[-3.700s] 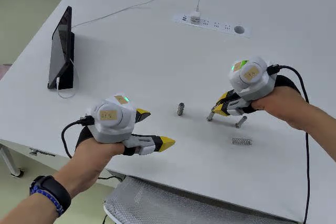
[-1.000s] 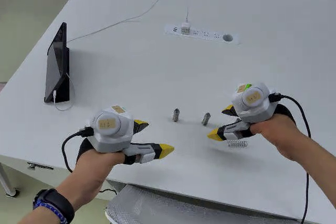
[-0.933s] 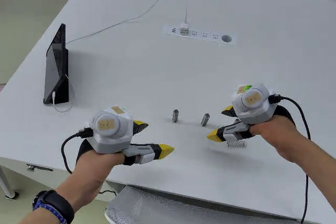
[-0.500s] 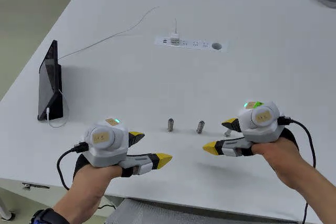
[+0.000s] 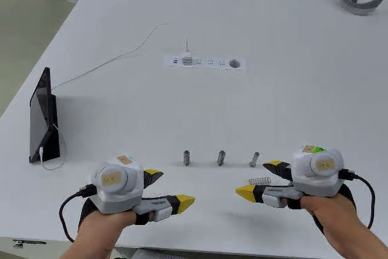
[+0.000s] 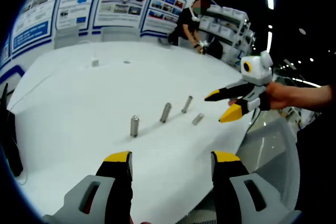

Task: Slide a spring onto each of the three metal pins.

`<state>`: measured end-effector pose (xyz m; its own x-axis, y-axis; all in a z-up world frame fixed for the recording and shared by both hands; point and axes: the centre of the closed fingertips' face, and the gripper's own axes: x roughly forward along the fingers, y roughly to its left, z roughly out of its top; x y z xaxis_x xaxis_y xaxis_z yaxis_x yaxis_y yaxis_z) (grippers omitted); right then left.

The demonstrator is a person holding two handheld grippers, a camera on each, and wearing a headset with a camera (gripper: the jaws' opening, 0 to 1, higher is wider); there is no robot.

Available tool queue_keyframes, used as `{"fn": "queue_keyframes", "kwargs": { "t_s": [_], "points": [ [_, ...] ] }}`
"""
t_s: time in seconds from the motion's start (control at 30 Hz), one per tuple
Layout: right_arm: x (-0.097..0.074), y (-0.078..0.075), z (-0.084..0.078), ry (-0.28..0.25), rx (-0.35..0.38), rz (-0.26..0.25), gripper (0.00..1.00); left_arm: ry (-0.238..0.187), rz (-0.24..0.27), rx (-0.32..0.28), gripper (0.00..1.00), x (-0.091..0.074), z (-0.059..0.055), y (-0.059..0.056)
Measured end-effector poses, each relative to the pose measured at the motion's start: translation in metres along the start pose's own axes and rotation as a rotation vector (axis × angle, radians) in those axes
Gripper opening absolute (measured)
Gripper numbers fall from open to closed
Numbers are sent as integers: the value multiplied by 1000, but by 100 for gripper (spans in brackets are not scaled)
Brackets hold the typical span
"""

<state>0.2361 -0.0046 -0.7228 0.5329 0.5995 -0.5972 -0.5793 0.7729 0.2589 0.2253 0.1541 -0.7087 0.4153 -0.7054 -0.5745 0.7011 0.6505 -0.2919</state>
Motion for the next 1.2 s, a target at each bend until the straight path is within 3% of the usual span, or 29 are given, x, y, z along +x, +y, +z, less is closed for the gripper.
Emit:
{"fn": "queue_keyframes", "kwargs": {
  "t_s": [0.6, 1.2],
  "points": [
    [-36, -27, -24, -28, 67, -73, 75, 38, -77, 65, 63, 33, 11, -25],
    [-54, -35, -34, -39, 80, -87, 80, 110, -166, 184, 65, 71, 23, -58]
  ]
}}
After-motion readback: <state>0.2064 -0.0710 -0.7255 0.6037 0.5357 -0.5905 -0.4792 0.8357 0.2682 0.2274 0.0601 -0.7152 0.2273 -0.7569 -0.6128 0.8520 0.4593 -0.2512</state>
